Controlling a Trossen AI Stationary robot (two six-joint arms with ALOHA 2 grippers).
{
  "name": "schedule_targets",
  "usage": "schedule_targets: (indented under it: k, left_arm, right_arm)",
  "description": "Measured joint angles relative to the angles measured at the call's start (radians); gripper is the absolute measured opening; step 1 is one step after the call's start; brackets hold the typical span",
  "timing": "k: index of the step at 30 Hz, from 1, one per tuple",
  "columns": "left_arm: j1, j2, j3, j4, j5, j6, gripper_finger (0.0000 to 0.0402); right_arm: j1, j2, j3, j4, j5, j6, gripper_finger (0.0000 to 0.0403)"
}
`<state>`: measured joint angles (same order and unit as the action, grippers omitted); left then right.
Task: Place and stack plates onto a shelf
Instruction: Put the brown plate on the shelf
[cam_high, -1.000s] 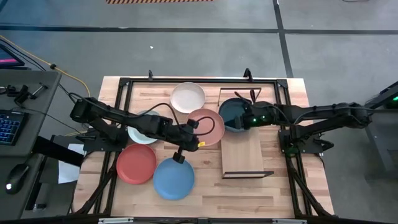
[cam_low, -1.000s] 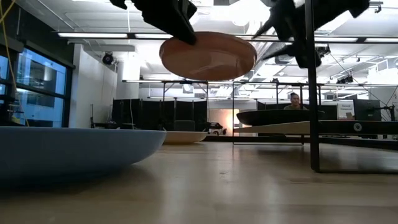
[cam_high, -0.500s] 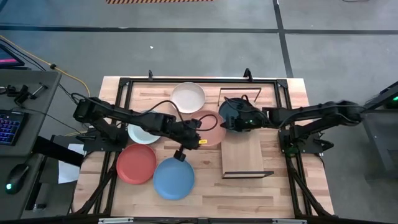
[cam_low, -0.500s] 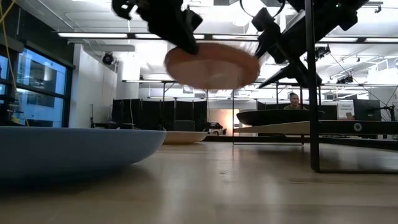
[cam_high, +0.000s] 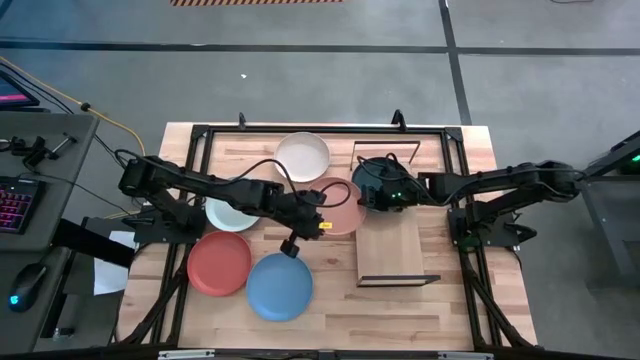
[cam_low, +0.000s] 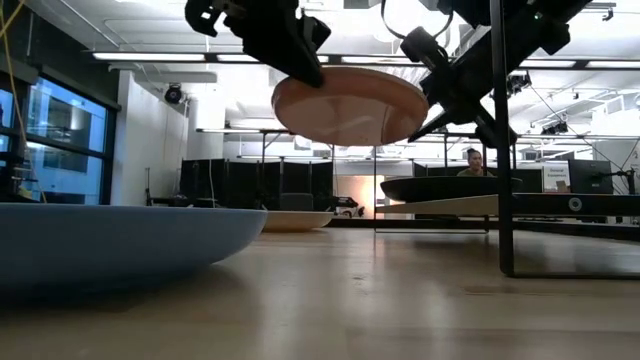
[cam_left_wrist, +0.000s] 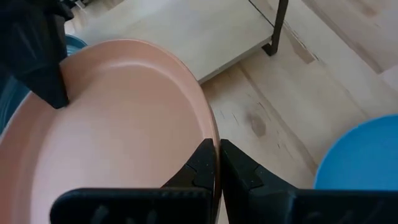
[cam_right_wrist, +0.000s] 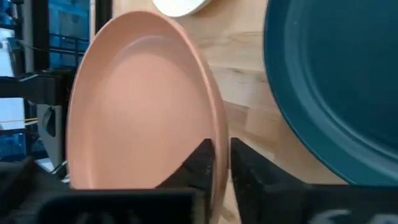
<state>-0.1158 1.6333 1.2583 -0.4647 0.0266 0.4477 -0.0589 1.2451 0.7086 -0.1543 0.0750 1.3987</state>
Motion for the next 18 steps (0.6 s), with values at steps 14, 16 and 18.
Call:
schedule_targets:
  k: [14,16,18]
  left_arm:
    - [0.012,-0.001,0.12,-0.11,-0.079,-0.026,0.0092]
    - [0.022,-0.001,0.166,-0.133,-0.084,-0.025,0.0108]
    - [0.032,-0.001,0.217,-0.159,-0.085,-0.02,0.0122]
  right_arm:
    - [-0.001,-0.007,0.0,-0.023,0.027,-0.007,0.0001]
    - [-0.001,-0.007,0.0,-0.023,0.03,-0.008,0.0001]
    - [-0.001,-0.007,0.0,-0.021,0.03,-0.008,0.0]
